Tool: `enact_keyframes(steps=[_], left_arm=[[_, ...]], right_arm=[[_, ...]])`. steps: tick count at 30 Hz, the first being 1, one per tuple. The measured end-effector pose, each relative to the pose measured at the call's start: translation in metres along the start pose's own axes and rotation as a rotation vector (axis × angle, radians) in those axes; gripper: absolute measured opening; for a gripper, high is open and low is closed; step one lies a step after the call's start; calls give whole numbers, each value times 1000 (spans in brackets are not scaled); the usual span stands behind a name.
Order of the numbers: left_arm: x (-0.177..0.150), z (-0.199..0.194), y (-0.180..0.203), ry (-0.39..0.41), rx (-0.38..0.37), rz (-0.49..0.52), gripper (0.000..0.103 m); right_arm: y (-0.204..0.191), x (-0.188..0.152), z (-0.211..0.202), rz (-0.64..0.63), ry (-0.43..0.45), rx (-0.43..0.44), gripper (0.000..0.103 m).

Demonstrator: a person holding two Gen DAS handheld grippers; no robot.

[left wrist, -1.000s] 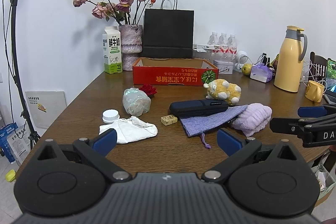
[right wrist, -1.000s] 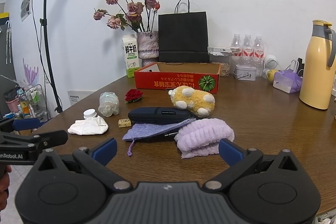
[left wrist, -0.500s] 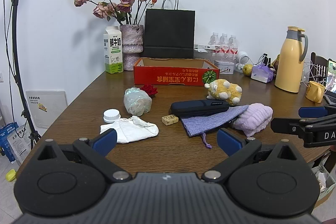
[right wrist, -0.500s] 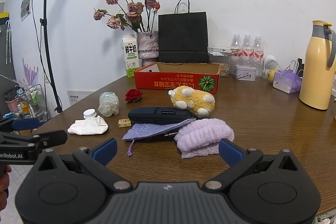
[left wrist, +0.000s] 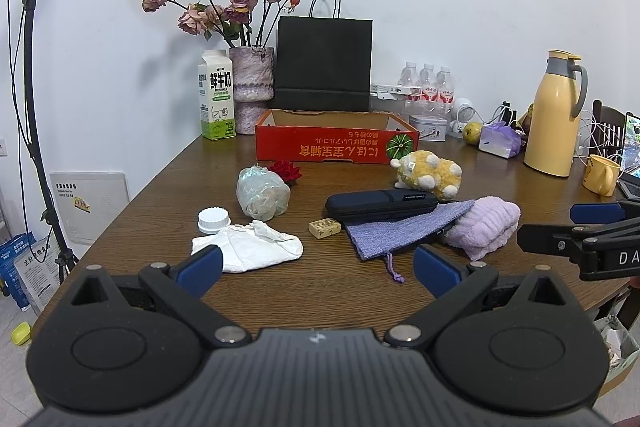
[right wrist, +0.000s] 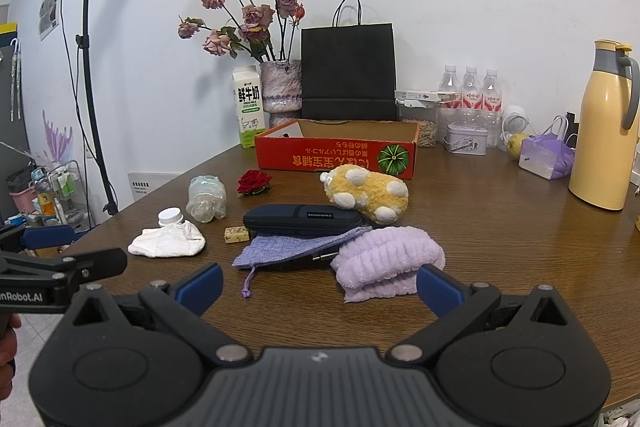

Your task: Organize objects

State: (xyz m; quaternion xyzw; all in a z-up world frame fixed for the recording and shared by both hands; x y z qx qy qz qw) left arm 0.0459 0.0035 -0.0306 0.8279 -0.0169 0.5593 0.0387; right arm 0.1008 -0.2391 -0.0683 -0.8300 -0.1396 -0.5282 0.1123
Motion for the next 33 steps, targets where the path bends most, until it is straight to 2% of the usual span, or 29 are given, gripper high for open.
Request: enact_keyframes(steps=[33], left_arm=[[-5,10,-10,-9,7,-18,103]], right_arm=[[4,-4,8,4,-4,-1,103]])
Point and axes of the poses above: each gripper's, at about its wrist camera, not at the fingertips, and z roughly the way its jaws point, y to its right, x to its top, the point moved 6 cm from there along z, roughly the way its jaws point, and after that the axes turned 4 degrees about -x, right-handed, at the moved point
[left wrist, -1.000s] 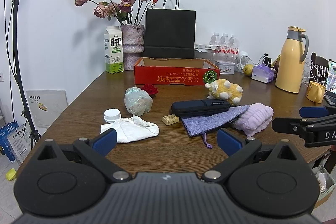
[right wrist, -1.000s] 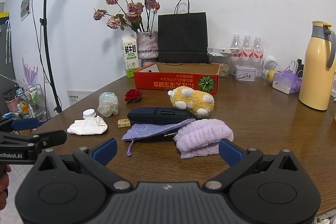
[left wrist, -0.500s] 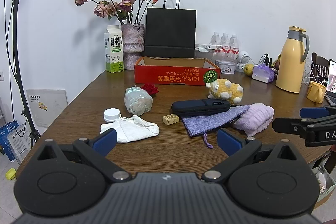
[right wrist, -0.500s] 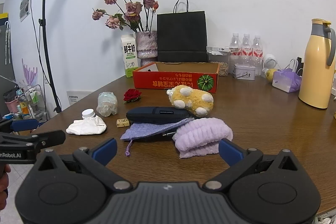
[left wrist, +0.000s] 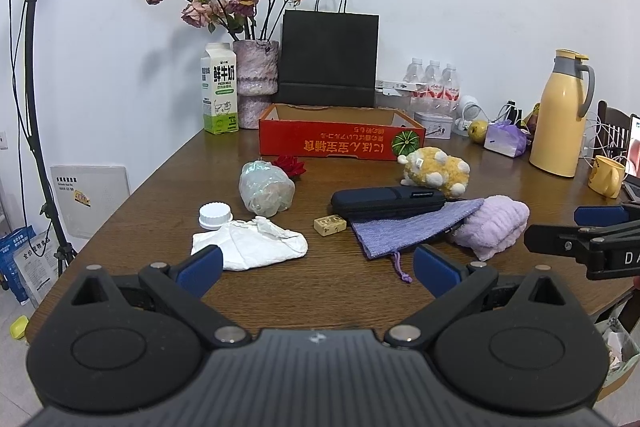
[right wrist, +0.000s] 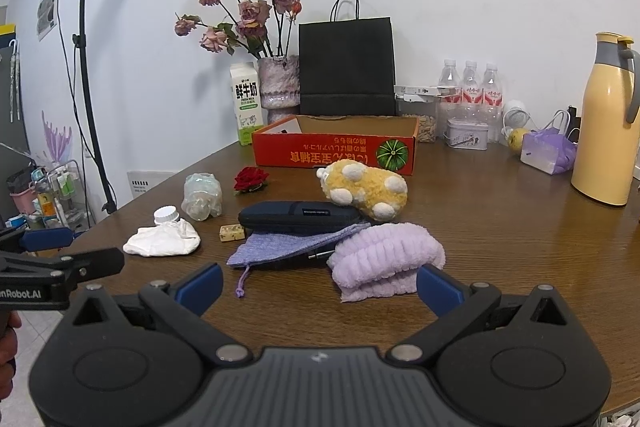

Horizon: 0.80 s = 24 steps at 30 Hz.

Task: Organize objects
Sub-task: 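Move the left tool toward the white cloth while the right tool grasps the lavender towel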

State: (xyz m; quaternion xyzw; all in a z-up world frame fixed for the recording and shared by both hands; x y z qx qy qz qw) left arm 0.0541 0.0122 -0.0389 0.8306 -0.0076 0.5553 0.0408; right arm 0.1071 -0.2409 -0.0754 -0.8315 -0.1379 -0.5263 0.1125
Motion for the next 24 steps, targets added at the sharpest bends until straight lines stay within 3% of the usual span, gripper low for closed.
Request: enact_keyframes(steps=[24], left_arm=[[1,47,-23,-49,42,-34,103]], right_arm=[[15,4,47,3,-27,-39,103]])
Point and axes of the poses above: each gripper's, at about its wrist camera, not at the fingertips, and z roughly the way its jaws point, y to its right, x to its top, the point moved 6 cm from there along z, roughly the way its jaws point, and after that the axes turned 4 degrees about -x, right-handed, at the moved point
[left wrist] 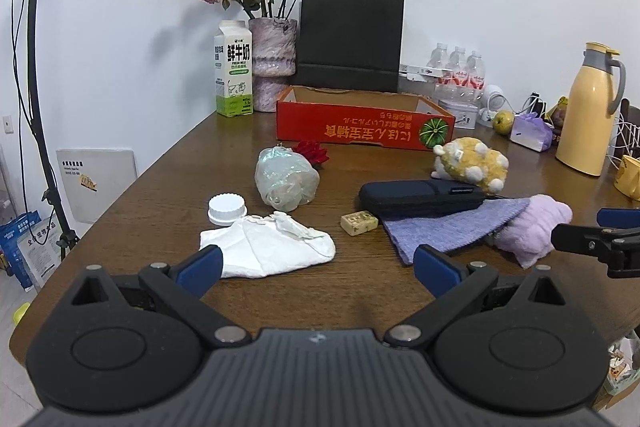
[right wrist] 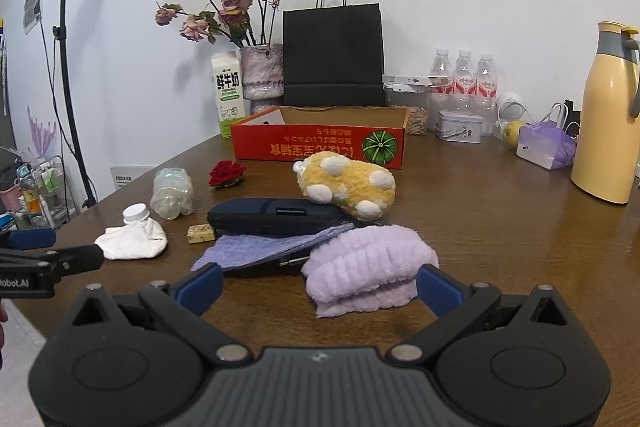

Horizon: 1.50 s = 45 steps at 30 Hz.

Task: Organize objects
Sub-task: 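Move the left tool toward the white cloth while the right tool grasps the lavender towel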

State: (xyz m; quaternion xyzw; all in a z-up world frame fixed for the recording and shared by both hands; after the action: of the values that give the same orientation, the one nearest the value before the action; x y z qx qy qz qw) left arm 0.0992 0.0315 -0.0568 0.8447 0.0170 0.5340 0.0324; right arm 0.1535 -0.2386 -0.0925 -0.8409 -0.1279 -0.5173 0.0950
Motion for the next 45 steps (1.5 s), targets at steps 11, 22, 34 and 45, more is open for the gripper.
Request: enact_keyframes(steps=[11,22,34,45], left_arm=[[8,31,-11,-35,16,-17,103],[13,55,-25,-69,52,-38,103],[11,70,-32,-122,77,-60,103],[19,88,-42,-198,117,-84,103]], right_arm=[[9,6,34,-12,-27,-35,103],[22,5,76,-100,-93,-68,103],[23,0,98,-137,-139,12,85],[31,3,80,-86,-14,-7,39]])
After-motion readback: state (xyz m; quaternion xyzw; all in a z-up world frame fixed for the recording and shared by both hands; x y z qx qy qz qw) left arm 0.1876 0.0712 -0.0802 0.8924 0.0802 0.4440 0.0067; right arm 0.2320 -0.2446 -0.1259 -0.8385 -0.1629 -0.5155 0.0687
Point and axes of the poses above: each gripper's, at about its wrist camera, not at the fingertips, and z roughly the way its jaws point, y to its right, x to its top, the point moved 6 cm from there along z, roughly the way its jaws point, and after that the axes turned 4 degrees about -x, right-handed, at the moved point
